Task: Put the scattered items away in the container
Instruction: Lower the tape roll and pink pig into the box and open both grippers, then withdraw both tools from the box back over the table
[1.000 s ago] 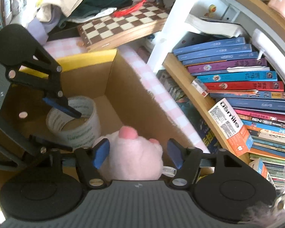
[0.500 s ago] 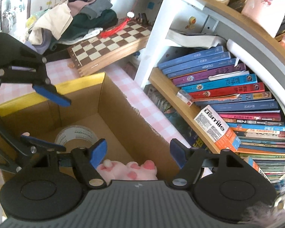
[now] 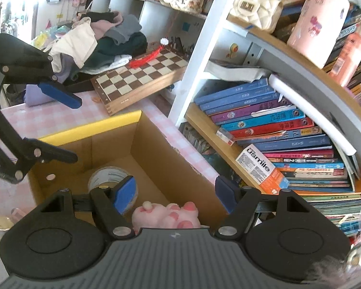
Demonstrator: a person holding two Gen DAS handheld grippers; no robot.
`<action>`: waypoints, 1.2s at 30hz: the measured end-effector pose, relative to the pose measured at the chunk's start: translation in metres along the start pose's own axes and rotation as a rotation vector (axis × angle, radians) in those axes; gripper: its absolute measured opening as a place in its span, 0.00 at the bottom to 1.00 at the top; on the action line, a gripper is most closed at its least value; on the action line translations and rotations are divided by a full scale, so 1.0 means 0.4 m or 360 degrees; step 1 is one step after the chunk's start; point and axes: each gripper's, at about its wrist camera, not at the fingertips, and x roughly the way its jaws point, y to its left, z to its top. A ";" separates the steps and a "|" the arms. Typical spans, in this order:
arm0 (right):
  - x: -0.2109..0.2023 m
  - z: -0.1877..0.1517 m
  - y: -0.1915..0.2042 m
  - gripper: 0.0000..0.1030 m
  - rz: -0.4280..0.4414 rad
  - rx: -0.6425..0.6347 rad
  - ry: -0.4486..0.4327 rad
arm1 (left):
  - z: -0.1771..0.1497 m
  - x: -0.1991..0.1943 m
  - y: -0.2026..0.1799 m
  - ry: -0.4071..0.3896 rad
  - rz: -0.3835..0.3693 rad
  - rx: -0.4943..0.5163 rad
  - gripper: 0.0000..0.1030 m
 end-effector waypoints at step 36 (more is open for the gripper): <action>-0.342 -0.226 0.328 0.69 -0.0457 0.0708 -0.0017 | -0.273 -0.330 -0.021 -0.0122 0.0001 -0.0368 0.72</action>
